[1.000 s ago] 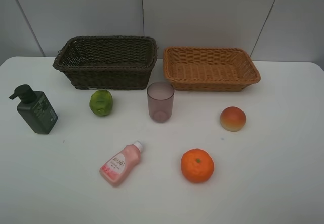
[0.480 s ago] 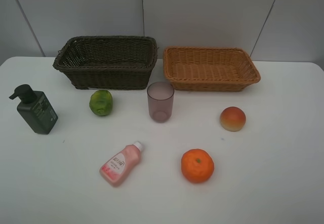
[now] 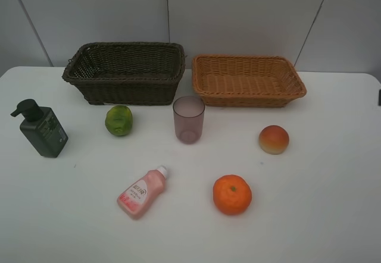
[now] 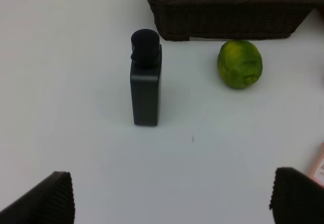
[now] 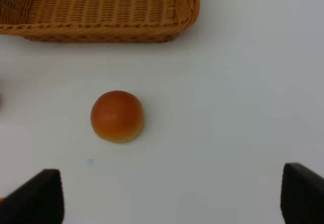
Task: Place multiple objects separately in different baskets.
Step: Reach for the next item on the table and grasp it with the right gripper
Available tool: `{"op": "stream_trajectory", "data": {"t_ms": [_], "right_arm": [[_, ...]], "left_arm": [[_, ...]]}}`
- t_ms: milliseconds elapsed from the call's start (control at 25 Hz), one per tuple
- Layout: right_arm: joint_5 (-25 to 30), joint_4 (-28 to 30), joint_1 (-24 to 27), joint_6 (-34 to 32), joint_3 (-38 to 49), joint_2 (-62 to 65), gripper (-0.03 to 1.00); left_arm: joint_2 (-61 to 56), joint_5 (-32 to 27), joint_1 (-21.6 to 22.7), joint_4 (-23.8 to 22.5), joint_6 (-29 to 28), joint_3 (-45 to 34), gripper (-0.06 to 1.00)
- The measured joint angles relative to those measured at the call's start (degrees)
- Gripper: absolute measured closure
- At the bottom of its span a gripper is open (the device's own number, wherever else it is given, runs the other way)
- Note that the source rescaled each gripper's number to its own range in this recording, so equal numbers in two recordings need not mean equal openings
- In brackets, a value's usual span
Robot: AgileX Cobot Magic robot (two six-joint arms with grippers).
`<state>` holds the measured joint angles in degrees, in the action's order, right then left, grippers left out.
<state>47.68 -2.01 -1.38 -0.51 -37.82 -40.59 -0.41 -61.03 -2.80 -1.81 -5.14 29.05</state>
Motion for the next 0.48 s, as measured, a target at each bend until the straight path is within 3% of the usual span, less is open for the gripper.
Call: {"op": "stream_trajectory", "data": {"t_ms": [320, 480], "right_arm": [[-3.4, -4.3, -11.9, -0.1, -1.0, -17.2, 0.19], [-3.6, -4.5, -15.1, -0.1, -4.1, -25.7, 0.19]], "left_arm": [[0.0, 0.0, 0.0, 0.0, 0.0, 0.0, -0.06], [0.0, 0.0, 0.0, 0.0, 0.0, 0.0, -0.06]]}}
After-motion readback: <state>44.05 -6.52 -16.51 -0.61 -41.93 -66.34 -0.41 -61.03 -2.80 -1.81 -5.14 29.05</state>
